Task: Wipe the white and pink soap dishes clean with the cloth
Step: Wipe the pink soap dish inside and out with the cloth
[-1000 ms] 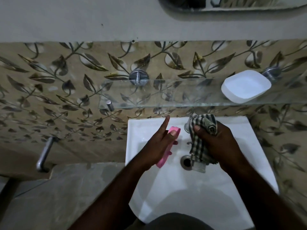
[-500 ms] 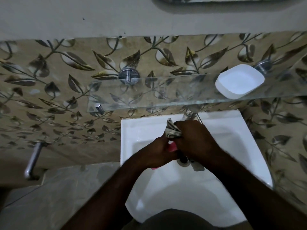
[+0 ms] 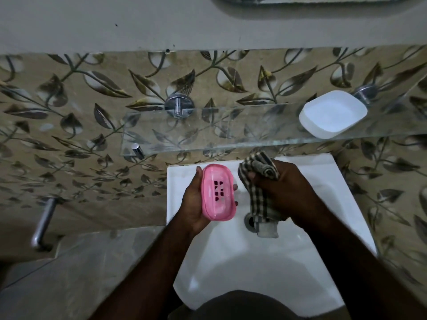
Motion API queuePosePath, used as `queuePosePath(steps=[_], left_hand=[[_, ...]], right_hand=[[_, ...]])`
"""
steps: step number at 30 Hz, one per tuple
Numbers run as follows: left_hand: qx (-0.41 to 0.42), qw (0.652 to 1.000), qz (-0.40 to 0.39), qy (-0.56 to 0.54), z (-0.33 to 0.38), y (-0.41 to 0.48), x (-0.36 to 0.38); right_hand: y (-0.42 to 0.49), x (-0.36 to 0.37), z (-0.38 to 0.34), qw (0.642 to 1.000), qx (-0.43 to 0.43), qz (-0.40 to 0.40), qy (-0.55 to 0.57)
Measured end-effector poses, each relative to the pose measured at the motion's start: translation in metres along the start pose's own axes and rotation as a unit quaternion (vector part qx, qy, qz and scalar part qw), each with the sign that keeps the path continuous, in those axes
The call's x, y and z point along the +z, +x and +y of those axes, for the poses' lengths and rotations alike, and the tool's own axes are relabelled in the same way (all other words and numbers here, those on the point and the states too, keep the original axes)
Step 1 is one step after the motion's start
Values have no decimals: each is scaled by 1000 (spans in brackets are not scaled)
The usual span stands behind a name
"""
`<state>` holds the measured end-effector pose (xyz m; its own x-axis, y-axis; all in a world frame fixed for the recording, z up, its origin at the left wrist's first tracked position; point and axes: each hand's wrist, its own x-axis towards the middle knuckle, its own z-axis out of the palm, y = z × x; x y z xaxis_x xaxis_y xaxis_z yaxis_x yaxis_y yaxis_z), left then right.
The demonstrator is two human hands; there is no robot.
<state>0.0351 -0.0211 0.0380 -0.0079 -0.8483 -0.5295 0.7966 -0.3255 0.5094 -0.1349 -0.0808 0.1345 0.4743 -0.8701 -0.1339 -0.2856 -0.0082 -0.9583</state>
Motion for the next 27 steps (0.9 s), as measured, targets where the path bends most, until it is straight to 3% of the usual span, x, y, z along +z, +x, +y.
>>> queuePosePath(steps=[6, 9, 11, 16, 18, 22, 27], left_hand=[[-17, 996, -62, -61, -11, -1, 4], [-10, 997, -74, -26, -14, -5, 15], [0, 997, -72, -11, -12, -7, 22], [8, 998, -62, -1, -3, -8, 15], [2, 998, -57, -2, -7, -7, 13], [7, 998, -56, 25, -5, -10, 27], [3, 999, -44, 31, -2, -14, 23]], right_hand=[[6, 4, 14, 995, 3, 14, -97], [12, 14, 13, 946, -62, 69, -311], [5, 29, 9, 918, -137, 60, -368], [-14, 40, 7, 872, -247, -121, -406], [0, 27, 7, 857, -247, -96, -442], [16, 29, 3, 873, -189, -2, -449], [-10, 35, 8, 849, -261, -88, -451]])
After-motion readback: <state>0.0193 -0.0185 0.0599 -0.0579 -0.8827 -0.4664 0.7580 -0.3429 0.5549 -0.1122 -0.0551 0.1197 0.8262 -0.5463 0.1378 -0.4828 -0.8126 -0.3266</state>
